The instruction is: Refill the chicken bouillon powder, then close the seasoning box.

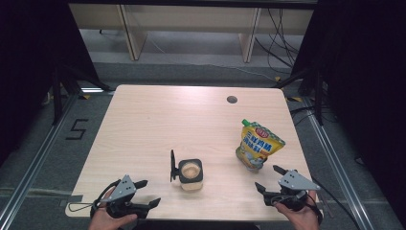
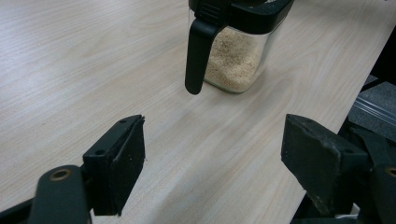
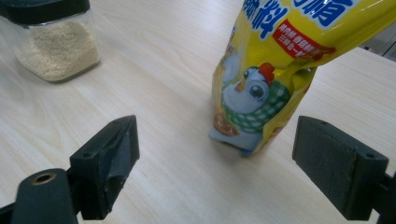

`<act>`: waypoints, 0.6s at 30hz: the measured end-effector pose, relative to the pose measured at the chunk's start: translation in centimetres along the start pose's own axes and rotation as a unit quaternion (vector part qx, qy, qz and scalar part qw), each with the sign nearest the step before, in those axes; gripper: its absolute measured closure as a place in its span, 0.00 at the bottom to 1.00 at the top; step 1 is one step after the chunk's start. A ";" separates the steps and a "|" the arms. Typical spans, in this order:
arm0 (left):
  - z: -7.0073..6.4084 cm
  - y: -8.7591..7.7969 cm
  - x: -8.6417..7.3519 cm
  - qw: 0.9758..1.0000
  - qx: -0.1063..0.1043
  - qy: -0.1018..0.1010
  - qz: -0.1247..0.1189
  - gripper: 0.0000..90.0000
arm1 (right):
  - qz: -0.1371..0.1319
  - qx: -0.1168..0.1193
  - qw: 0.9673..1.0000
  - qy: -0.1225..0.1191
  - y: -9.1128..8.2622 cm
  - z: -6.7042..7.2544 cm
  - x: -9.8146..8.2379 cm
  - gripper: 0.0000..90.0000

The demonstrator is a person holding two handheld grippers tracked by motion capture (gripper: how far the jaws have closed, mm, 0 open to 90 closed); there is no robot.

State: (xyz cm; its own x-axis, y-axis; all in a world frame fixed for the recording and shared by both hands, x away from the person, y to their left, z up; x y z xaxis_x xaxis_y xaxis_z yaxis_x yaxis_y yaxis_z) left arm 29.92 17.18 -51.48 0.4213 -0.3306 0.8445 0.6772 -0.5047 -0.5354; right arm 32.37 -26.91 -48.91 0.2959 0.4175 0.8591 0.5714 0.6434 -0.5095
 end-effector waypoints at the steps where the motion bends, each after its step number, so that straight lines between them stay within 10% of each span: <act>1: 0.0 0.0 0.0 1.000 0.001 -0.002 -0.001 0.24 | -0.001 0.001 1.000 0.000 0.0 0.1 0.0 0.17; 2: 0.4 0.0 0.0 1.000 0.003 0.020 0.001 0.24 | 0.005 0.001 1.000 0.012 -0.1 0.4 -0.1 0.17; 18: 0.2 -0.1 0.1 1.000 0.006 -0.012 -0.004 0.24 | 0.025 0.012 1.000 -0.006 -0.1 1.4 -0.6 0.18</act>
State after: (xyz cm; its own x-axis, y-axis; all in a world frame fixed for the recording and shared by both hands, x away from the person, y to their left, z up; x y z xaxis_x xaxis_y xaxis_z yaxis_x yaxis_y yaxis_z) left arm 30.06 17.34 -51.35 0.4300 -0.3066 0.8492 0.6878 -0.4980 -0.5281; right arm 31.06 -26.31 -49.43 0.3140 0.4570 0.8322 0.5371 0.6373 -0.5526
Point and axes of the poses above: each handheld gripper's, and its own axes: y roughly forward along the jaws, x roughly out of its top, z roughly to its left, the point moved 4 cm from there along y, roughly forward along the jaws, and after that the axes turned 13 degrees about x, right-handed, at the moved point
